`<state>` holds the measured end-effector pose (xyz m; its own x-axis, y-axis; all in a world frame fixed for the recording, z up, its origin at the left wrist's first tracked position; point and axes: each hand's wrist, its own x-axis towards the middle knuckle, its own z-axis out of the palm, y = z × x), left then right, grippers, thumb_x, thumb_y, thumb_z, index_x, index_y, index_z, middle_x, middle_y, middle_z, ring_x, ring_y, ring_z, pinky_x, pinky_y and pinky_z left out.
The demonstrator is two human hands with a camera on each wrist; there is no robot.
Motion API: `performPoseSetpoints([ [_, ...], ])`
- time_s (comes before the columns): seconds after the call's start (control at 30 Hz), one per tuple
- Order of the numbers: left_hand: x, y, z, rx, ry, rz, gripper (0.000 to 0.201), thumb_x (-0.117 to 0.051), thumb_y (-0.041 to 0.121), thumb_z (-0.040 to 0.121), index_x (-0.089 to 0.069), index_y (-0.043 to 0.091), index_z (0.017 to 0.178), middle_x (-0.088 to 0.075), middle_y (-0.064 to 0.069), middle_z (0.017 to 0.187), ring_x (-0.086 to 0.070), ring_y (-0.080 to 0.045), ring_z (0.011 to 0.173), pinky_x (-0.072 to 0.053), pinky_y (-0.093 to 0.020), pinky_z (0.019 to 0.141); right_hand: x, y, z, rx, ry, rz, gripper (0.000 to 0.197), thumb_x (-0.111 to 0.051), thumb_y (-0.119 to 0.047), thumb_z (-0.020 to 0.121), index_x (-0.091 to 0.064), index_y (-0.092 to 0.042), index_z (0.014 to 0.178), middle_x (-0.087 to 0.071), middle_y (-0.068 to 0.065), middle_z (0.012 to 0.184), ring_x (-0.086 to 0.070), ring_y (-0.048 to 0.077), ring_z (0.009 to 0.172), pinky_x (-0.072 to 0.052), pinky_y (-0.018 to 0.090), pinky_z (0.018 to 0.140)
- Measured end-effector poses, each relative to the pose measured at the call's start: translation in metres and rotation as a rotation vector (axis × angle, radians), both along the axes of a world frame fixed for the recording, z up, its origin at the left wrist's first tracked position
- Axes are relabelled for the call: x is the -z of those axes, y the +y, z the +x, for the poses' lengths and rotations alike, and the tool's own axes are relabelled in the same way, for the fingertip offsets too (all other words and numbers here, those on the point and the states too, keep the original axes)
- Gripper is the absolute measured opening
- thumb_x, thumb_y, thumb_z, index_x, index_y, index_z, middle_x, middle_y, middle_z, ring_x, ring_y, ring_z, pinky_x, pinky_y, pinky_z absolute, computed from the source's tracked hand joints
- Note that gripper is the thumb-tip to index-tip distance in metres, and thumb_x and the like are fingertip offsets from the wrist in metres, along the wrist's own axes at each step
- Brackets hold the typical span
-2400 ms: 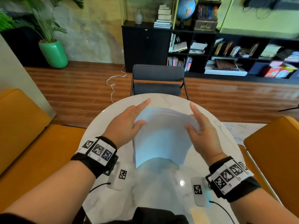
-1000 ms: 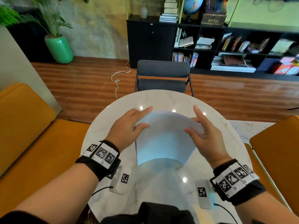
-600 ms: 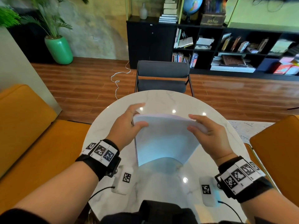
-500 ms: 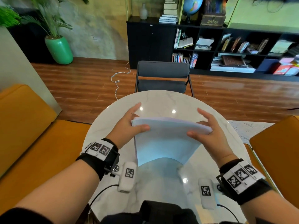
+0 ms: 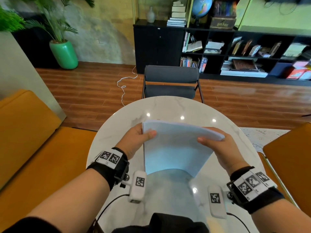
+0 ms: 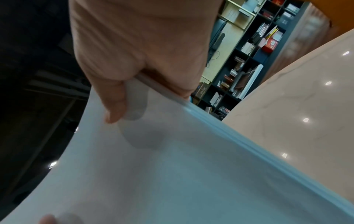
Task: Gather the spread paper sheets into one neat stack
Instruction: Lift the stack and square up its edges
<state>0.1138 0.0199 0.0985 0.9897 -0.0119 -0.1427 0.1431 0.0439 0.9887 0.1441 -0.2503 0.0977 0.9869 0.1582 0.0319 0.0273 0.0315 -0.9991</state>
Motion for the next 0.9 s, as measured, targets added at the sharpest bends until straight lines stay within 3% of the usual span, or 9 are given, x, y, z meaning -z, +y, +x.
performPoseSetpoints([
  [0.1, 0.010, -0.005, -0.004, -0.056, 0.072, 0.030, 0.022, -0.064, 0.010, 0.087, -0.065, 0.010, 0.109, -0.072, -0.005, 0.097, -0.070, -0.017, 0.085, -0.055, -0.023, 0.073, 0.004, 0.003, -0.002, 0.036, 0.013, -0.017, 0.020, -0.072, 0.005, 0.074, -0.074, -0.010, 0.087, -0.075, 0.001, 0.077, -0.069, 0.012, 0.072, -0.054, 0.021, 0.065],
  [0.2, 0.018, -0.008, -0.004, -0.082, 0.127, 0.008, 0.028, -0.070, 0.007, 0.082, -0.067, 0.005, 0.110, -0.073, -0.012, 0.104, -0.070, -0.025, 0.093, -0.055, -0.031, 0.079, 0.005, 0.004, -0.003, 0.055, 0.031, -0.025, 0.019, -0.072, 0.004, 0.074, -0.074, -0.011, 0.087, -0.076, 0.002, 0.078, -0.069, 0.012, 0.073, -0.054, 0.020, 0.065],
  [0.4, 0.027, -0.015, -0.006, -0.142, 0.155, 0.091, 0.021, -0.072, 0.012, 0.081, -0.069, 0.013, 0.102, -0.073, -0.006, 0.098, -0.069, -0.027, 0.094, -0.054, -0.032, 0.077, 0.005, 0.002, 0.000, 0.046, 0.051, -0.036, 0.021, -0.070, 0.005, 0.077, -0.072, -0.014, 0.085, -0.076, -0.004, 0.075, -0.070, 0.008, 0.072, -0.055, 0.019, 0.066],
  [0.53, 0.010, -0.007, -0.006, -0.203, 0.071, 0.172, 0.017, -0.071, 0.013, 0.082, -0.065, 0.021, 0.095, -0.069, 0.004, 0.085, -0.066, -0.017, 0.079, -0.051, -0.027, 0.067, -0.005, -0.009, 0.004, -0.039, 0.007, -0.159, 0.023, -0.062, 0.004, 0.084, -0.072, -0.016, 0.090, -0.076, -0.006, 0.079, -0.069, 0.008, 0.078, -0.056, 0.022, 0.075],
  [0.7, -0.020, 0.010, -0.007, -0.184, -0.001, 0.354, 0.009, -0.068, 0.021, 0.085, -0.064, 0.028, 0.082, -0.065, 0.011, 0.076, -0.062, -0.007, 0.071, -0.045, -0.019, 0.058, -0.020, -0.020, 0.008, -0.142, -0.007, -0.307, 0.026, -0.048, -0.002, 0.095, -0.071, -0.015, 0.094, -0.070, 0.009, 0.094, -0.066, 0.021, 0.090, -0.057, 0.032, 0.089],
  [0.8, -0.033, 0.014, -0.006, -0.146, -0.010, 0.444, 0.010, -0.067, 0.023, 0.086, -0.066, 0.031, 0.079, -0.065, 0.012, 0.075, -0.062, -0.010, 0.072, -0.044, -0.020, 0.059, -0.032, -0.020, 0.006, -0.152, -0.025, -0.324, 0.022, -0.054, -0.009, 0.093, -0.067, -0.012, 0.111, -0.070, 0.009, 0.111, -0.064, 0.017, 0.102, -0.050, 0.032, 0.097],
  [0.9, -0.043, 0.009, -0.005, -0.045, -0.024, 0.620, 0.005, -0.066, 0.025, 0.086, -0.071, 0.022, 0.086, -0.063, 0.011, 0.075, -0.058, -0.010, 0.071, -0.041, -0.021, 0.060, -0.050, -0.007, 0.002, -0.209, -0.125, -0.497, 0.045, -0.074, -0.024, 0.079, -0.061, -0.028, 0.123, -0.069, -0.008, 0.116, -0.061, 0.003, 0.111, -0.042, 0.022, 0.100],
])
